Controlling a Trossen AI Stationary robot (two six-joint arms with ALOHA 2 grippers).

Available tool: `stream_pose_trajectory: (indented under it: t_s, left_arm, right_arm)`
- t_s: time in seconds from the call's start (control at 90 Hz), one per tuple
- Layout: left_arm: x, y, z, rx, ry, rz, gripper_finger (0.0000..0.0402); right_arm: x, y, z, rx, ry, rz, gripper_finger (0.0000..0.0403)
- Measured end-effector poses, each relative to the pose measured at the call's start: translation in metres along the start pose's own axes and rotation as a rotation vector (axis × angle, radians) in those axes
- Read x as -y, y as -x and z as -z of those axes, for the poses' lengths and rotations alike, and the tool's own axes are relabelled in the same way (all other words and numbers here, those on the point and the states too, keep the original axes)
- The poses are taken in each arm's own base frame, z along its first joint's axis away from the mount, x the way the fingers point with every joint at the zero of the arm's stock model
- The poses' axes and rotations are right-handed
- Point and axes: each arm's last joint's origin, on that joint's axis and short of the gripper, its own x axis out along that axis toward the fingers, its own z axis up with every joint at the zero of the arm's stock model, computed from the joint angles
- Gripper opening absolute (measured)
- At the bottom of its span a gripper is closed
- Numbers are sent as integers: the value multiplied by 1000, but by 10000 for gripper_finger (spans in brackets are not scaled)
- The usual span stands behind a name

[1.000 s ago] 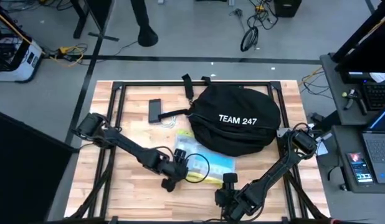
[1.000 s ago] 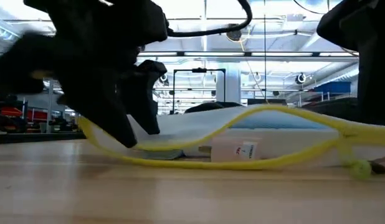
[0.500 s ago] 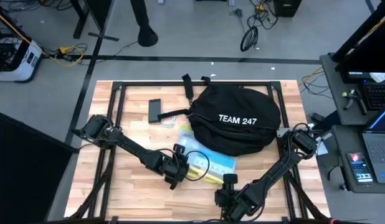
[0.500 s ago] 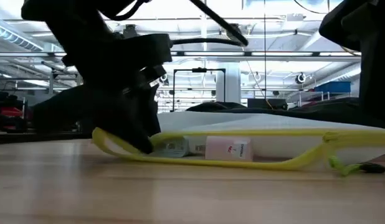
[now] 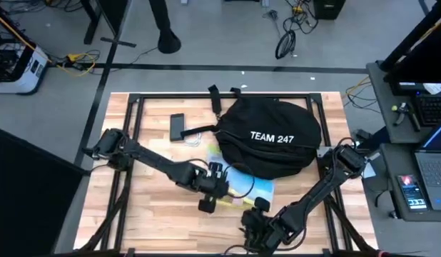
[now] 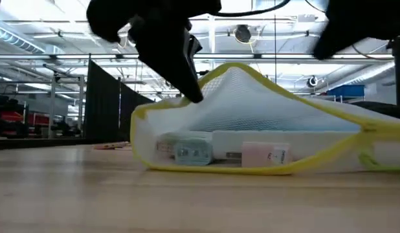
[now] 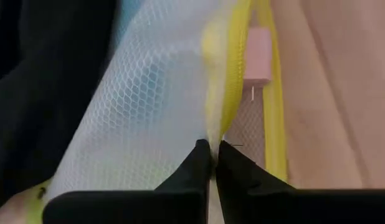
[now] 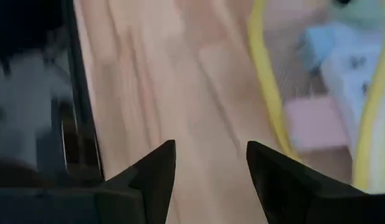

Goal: Unpack backpack
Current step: Remove the pink charger adapter from the green zip bag

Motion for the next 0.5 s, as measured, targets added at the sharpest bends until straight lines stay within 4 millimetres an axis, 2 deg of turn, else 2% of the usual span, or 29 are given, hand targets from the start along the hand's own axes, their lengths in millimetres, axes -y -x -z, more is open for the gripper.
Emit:
stream_pose_trajectory:
  t_s: [0.167, 0.344, 0.5]
  left_arm:
    - [-3, 0, 1, -22, -39, 68, 1]
    - [-2, 1, 6, -64, -123, 92, 1]
    - [-2, 1, 7, -79, -158, 95, 1]
  right_arm:
    - [17, -29, -8, 76, -136, 148, 183]
    - [33, -69, -11, 69, -162, 237, 183]
    - [36, -78, -11, 3, -182, 227, 183]
